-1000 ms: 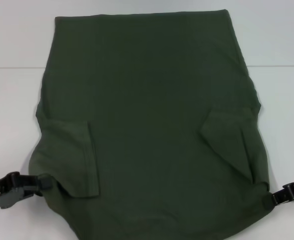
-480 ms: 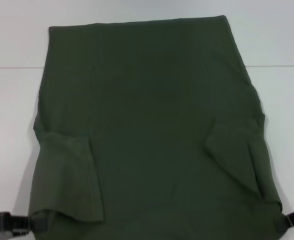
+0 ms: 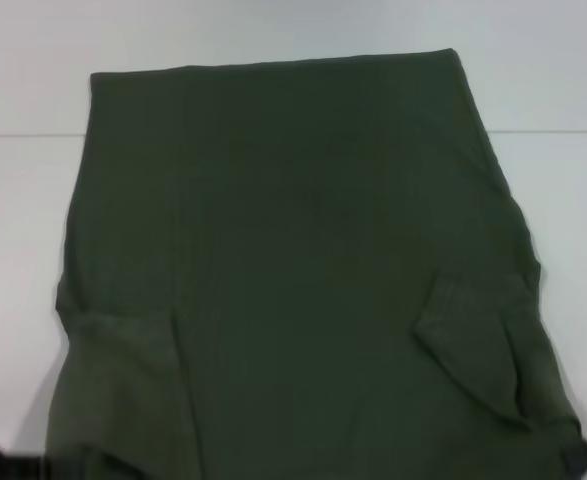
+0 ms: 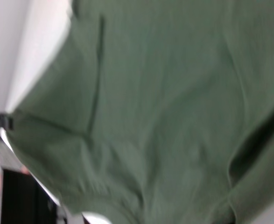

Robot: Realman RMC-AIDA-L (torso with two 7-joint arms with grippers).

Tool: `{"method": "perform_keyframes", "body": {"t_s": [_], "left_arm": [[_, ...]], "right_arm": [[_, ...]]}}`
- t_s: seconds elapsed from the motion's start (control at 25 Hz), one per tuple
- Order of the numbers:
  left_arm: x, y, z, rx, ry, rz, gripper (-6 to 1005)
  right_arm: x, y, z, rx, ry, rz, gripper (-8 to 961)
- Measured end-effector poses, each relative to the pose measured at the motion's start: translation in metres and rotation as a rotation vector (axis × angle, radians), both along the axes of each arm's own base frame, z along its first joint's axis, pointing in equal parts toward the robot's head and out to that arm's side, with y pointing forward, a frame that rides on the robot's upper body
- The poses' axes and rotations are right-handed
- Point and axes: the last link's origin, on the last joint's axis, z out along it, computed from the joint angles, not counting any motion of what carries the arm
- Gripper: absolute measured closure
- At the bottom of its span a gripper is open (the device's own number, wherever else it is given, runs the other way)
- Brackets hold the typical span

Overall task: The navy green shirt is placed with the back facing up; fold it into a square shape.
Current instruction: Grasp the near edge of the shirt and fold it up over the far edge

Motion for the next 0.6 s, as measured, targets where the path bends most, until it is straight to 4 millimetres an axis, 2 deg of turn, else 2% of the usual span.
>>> {"method": "perform_keyframes", "body": {"t_s": [0.12, 0.32, 0.52, 0.56, 0.6], "left_arm": [[0.017, 0.026, 0.001, 0.038, -0.059, -0.031, 945], [0.044, 0.080, 0.004, 0.124, -0.132, 0.020, 944], [0.060, 0.134, 0.010, 0.255, -0.103, 0.081, 942], [0.061, 0.145, 0.009, 0.281, -0.083, 0.095, 942], [0.063, 0.155, 0.008, 0.303, -0.062, 0.110, 941]], "right_arm": [[-0.013, 0.014, 0.007, 0.075, 0.079, 0.030, 887], [-0.040, 0.046, 0.012, 0.218, 0.181, 0.079, 884], [-0.053, 0.092, 0.013, 0.435, 0.159, 0.089, 881], [-0.055, 0.109, 0.011, 0.499, 0.115, 0.087, 880], [-0.056, 0.113, 0.009, 0.513, 0.101, 0.089, 880]]}}
